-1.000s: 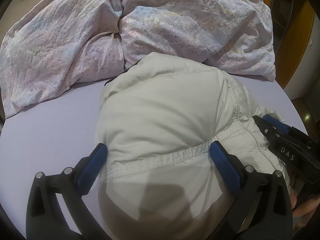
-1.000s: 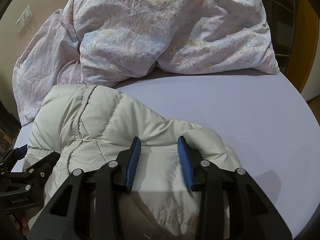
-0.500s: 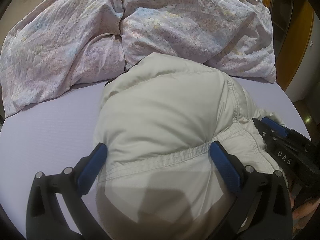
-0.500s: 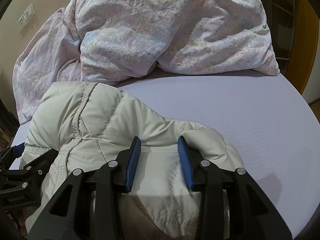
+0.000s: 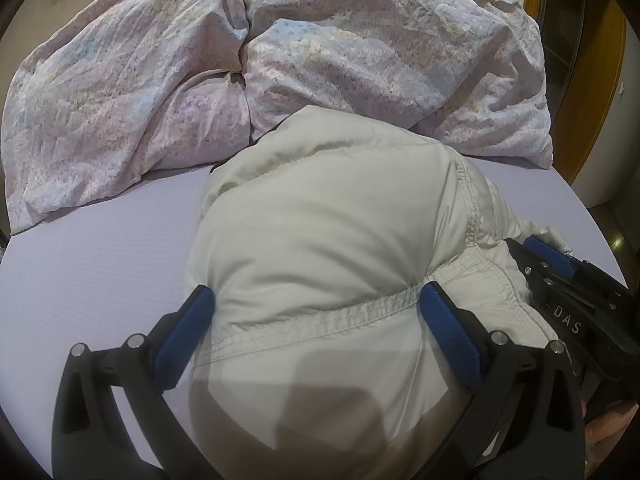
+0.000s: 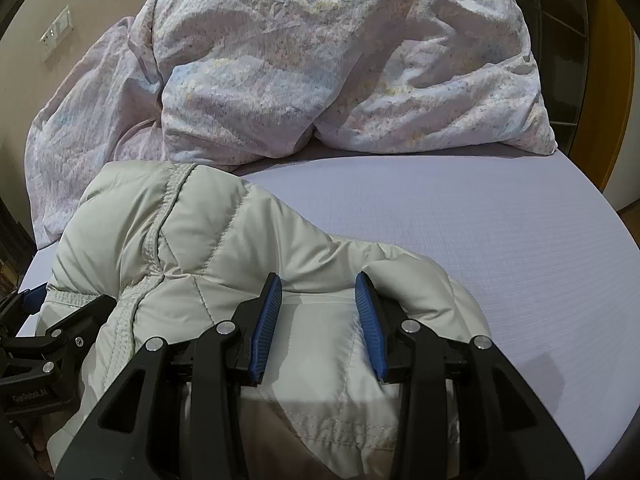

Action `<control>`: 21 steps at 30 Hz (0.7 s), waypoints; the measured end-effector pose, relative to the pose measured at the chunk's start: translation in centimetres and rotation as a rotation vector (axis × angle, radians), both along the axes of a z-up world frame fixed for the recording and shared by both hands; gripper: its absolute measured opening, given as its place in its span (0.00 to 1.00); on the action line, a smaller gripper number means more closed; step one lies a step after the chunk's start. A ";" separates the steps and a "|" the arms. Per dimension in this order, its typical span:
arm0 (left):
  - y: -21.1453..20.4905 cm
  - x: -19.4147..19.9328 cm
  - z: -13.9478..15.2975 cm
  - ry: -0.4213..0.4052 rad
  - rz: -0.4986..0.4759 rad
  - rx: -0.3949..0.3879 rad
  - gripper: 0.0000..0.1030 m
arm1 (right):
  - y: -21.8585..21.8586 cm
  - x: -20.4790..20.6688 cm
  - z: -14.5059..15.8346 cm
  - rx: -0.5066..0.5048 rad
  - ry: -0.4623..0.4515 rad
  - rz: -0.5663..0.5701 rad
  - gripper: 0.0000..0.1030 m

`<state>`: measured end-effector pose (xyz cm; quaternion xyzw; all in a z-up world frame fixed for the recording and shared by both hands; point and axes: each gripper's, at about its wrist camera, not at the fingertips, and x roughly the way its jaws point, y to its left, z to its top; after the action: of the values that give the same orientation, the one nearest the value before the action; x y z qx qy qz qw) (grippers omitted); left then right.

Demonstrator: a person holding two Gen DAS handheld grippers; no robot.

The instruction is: Fold large clothes

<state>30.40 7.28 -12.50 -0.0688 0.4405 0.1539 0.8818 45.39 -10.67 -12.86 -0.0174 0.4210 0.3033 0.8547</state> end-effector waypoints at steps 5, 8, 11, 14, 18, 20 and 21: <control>0.3 0.3 0.0 -0.006 0.002 0.004 0.98 | -0.1 -0.1 -0.3 0.013 -0.007 -0.011 0.39; 0.4 0.6 -0.1 -0.007 0.006 0.010 0.98 | 0.0 0.0 -0.3 0.012 -0.005 -0.010 0.39; 0.4 0.9 -0.1 -0.004 0.011 0.014 0.98 | 0.0 -0.1 -0.4 0.005 -0.004 -0.012 0.39; 0.4 0.9 0.2 0.007 0.013 0.016 0.98 | 0.3 0.0 -0.2 -0.018 0.005 0.000 0.39; 0.8 0.8 1.4 0.038 0.011 0.007 0.98 | 0.0 0.2 1.0 -0.035 0.053 0.008 0.39; 1.2 0.3 2.5 0.018 0.023 0.007 0.98 | -0.7 0.4 2.0 -0.007 0.067 -0.009 0.39; 1.7 0.5 3.2 0.000 0.027 0.010 0.98 | -1.1 0.4 2.3 0.006 0.064 -0.018 0.39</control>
<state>30.94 8.94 -9.33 -0.0704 0.4388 0.1683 0.8799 45.83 -11.74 -10.52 -0.0012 0.4472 0.2972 0.8436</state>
